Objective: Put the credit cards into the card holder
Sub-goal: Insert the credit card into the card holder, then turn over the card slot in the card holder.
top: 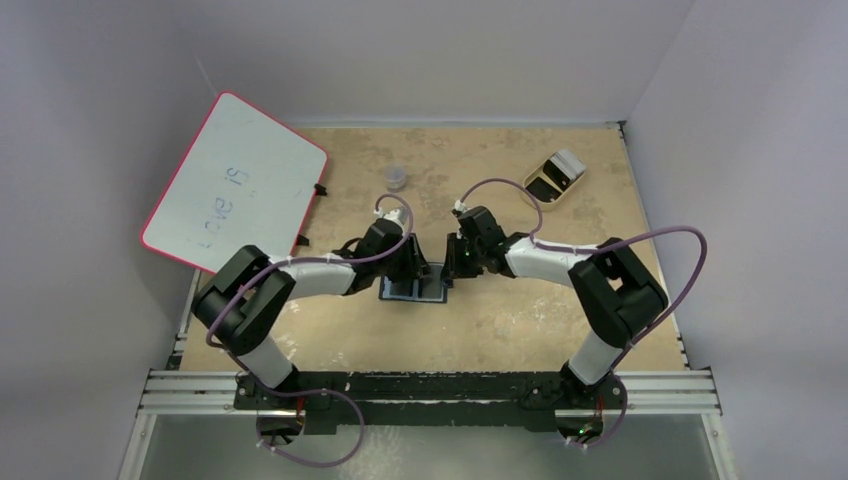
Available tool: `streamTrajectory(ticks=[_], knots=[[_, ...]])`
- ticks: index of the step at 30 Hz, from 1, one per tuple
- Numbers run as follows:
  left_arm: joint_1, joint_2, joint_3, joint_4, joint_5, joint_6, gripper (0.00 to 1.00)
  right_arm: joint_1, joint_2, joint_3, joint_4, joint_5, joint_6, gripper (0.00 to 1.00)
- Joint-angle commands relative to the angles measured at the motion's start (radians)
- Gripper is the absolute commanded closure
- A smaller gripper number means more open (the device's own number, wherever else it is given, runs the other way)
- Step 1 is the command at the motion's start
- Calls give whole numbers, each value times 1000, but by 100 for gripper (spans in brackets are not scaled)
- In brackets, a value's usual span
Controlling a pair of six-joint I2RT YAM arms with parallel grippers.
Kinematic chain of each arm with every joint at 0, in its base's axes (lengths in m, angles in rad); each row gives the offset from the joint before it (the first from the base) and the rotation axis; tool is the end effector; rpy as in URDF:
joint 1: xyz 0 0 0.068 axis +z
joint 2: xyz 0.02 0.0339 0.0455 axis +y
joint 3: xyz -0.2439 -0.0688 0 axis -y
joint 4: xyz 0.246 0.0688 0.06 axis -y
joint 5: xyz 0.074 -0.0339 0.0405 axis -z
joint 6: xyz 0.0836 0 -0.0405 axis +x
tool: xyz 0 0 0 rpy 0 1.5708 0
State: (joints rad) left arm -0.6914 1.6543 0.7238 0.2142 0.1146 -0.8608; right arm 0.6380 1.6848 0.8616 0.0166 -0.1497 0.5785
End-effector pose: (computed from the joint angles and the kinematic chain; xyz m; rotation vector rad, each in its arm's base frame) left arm 0.2665 -0.2330 0.0920 -0.1443 2.4594 -0.8863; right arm 0.2877 0.2288 0.1031 -0.1496 2.4960 0.7277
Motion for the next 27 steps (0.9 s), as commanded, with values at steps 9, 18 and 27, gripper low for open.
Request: streamTrajectory(ticks=[9, 18, 27], knots=[[127, -197, 1, -216, -37, -20, 58, -14, -58, 53, -84, 104, -46, 73], [219, -250, -82, -222, -25, -18, 55, 4, -92, 79, -55, 30, -24, 72], [249, -202, -134, -128, 55, -59, 54, 39, -45, 99, -9, -27, -22, 68]])
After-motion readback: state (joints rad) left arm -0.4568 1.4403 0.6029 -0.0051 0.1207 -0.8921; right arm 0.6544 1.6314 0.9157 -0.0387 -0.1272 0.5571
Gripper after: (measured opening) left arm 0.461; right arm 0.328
